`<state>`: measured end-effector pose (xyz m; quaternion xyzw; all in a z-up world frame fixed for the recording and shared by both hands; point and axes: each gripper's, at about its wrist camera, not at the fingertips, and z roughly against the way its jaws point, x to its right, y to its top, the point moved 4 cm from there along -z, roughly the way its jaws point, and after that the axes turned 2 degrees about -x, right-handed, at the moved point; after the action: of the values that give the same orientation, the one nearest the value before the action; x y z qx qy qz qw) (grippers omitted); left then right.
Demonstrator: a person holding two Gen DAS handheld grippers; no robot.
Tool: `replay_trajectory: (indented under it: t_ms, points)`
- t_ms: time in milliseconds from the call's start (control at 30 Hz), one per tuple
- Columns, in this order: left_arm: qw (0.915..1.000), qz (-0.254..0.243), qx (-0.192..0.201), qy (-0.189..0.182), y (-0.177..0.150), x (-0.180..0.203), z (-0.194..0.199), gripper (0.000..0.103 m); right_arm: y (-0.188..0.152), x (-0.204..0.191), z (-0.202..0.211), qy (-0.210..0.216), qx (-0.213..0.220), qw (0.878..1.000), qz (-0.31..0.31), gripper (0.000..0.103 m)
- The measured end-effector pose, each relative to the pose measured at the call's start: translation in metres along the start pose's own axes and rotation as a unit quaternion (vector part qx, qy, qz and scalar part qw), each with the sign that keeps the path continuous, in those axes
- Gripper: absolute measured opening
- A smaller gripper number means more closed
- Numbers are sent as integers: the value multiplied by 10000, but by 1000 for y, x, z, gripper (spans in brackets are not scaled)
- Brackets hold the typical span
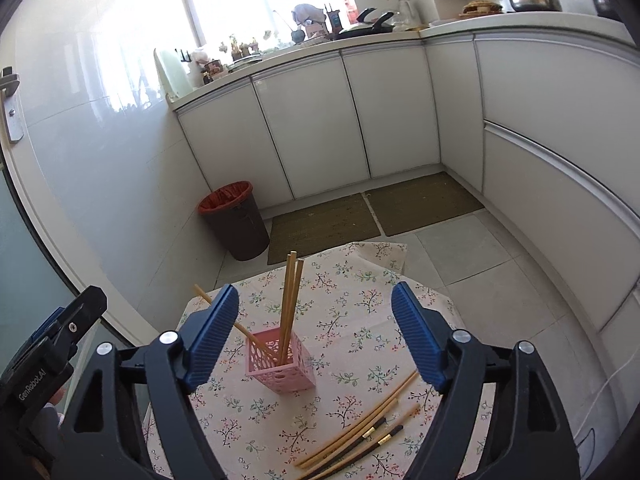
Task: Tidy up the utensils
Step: 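Lower the left gripper onto a wooden chopstick and close it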
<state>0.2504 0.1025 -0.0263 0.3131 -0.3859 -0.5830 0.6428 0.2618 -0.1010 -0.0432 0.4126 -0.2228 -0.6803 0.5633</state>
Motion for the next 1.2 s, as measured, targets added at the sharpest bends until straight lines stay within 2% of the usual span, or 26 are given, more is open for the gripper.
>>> replay_trajectory:
  t_ms: [133,333,467,633,800,933,1033,1200]
  points:
    - [9998,-13,-181,-81,-11,4,-2,96,-8,11,7,-99,4,9999,-81,96]
    - [9970,-392,-638,-196,-34,23,-17,96,-38,40,7,-184,-320,9993,-55,96]
    - [9887,-925,-1136,-325,-59,46,-38,96,-70,88,1,-258,-888,9944,-520,96]
    - [9677,-1533,-1873,-706,-96,80,-70,96,-119,158,-7,-318,-1572,9745,-1571,96]
    - [9426,-1537,-2722,-1178,-130,108,-102,96,-159,206,-20,-377,-2078,9478,-2390,96]
    - [9168,-1691,-3299,-1483,-155,139,-126,96,-176,223,-32,-360,-2392,9299,-2771,96]
    - [9084,-1831,-3458,-1474,-164,159,-146,96,-181,232,-36,-285,-2475,9209,-2999,96]
    - [8917,-1747,-3926,-1424,-184,184,-194,92,-188,237,-42,-234,-2630,9120,-3139,96]
